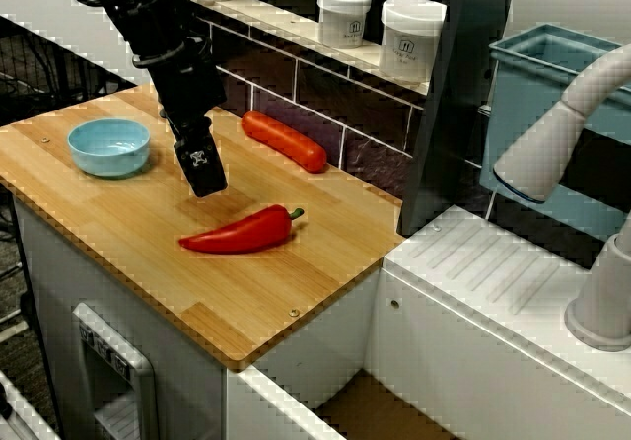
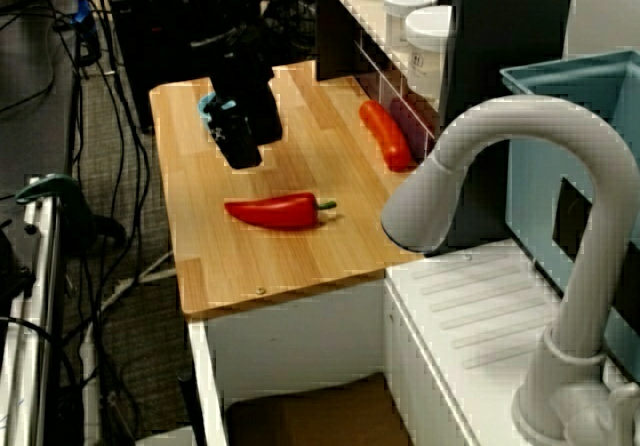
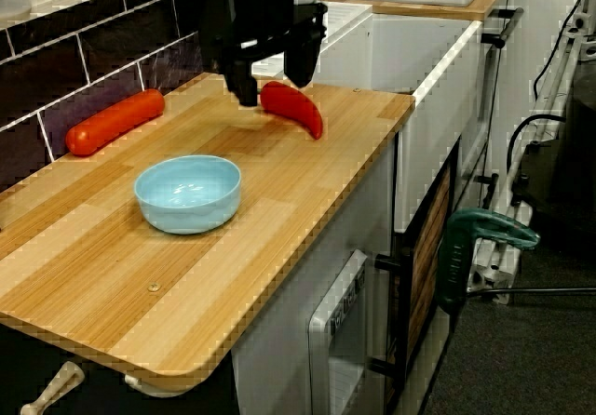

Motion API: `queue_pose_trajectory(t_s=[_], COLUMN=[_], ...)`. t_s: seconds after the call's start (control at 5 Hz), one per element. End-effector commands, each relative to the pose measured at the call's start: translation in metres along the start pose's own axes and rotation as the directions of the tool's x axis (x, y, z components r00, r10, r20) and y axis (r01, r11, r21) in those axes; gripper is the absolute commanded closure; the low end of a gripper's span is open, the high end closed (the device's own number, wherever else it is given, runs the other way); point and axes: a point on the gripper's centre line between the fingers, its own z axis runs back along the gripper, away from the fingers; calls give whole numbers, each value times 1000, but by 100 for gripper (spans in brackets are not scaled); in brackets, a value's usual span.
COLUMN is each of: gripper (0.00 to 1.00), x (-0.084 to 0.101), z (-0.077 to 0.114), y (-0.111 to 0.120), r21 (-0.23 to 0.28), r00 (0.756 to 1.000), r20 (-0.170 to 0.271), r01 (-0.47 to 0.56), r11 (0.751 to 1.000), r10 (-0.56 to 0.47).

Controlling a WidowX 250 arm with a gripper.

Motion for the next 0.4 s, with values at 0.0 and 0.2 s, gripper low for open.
queue_pose_trajectory(t_s=[0.0, 0.2], gripper=[0, 0], x=[13, 17], z=[4, -1], y=[-14, -21], r21=[26, 31], r00=[999, 999], r20=[36, 44], r01=[18, 23], r11=[999, 999], r10=[-19, -24])
